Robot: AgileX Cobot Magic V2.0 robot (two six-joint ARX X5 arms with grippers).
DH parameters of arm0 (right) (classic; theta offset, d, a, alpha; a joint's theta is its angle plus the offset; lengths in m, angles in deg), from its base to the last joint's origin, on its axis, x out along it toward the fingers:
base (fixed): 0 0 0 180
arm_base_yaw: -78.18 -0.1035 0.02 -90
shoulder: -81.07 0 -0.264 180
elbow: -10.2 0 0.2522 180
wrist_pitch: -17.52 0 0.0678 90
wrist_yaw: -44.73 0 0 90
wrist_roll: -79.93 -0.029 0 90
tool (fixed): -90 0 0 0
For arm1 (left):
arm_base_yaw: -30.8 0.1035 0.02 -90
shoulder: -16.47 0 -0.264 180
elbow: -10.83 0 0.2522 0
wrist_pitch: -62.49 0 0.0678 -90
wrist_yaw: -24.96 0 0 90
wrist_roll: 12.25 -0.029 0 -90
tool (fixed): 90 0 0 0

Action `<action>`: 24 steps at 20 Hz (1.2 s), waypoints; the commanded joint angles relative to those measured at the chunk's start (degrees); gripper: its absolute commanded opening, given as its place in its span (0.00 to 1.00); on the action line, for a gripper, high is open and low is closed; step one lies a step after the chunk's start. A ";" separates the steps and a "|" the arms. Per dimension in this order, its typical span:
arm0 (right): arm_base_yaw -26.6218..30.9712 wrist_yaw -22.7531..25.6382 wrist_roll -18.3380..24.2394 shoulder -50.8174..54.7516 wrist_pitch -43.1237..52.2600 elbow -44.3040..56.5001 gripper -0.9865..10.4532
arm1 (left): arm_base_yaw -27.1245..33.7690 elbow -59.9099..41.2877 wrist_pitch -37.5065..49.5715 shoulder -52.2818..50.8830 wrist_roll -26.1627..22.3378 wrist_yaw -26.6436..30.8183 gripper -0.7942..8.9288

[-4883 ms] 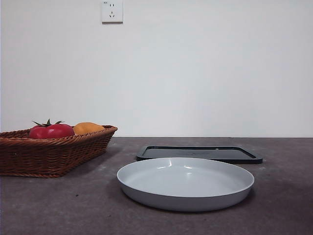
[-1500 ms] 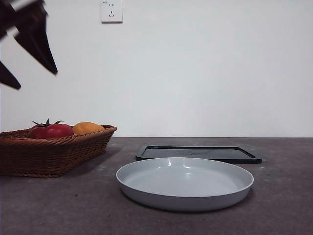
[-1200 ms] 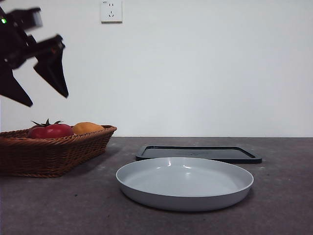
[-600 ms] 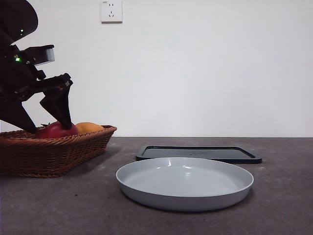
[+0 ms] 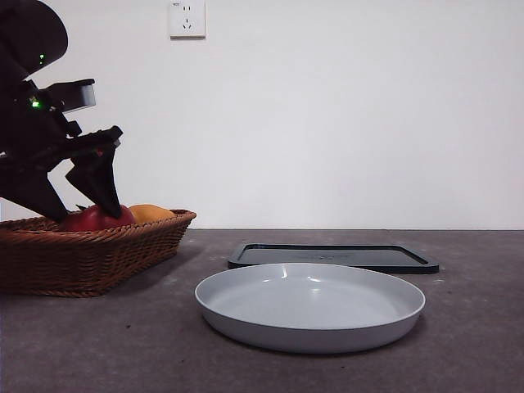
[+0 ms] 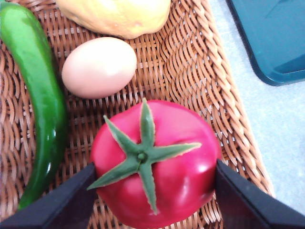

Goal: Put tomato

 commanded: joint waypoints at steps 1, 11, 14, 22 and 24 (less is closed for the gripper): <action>-0.28 -0.07 0.20 -0.33 0.28 -1.07 0.47 | -0.07 2.78 -1.60 -1.97 -0.61 0.28 0.33; -0.28 0.00 0.22 -0.33 0.70 -1.07 0.47 | -13.70 8.57 -12.68 -14.91 2.60 -13.31 0.34; -0.28 0.00 0.22 -0.33 0.87 -1.07 0.47 | -22.40 8.57 -12.72 -10.95 -0.13 -13.25 0.34; -0.28 -0.04 0.20 -0.33 0.74 -1.07 0.47 | -35.39 8.57 -4.28 5.40 -7.37 -3.02 0.34; -0.28 -0.04 0.20 -0.33 0.74 -1.07 0.47 | -36.54 8.57 -2.60 7.54 -7.72 -1.18 0.34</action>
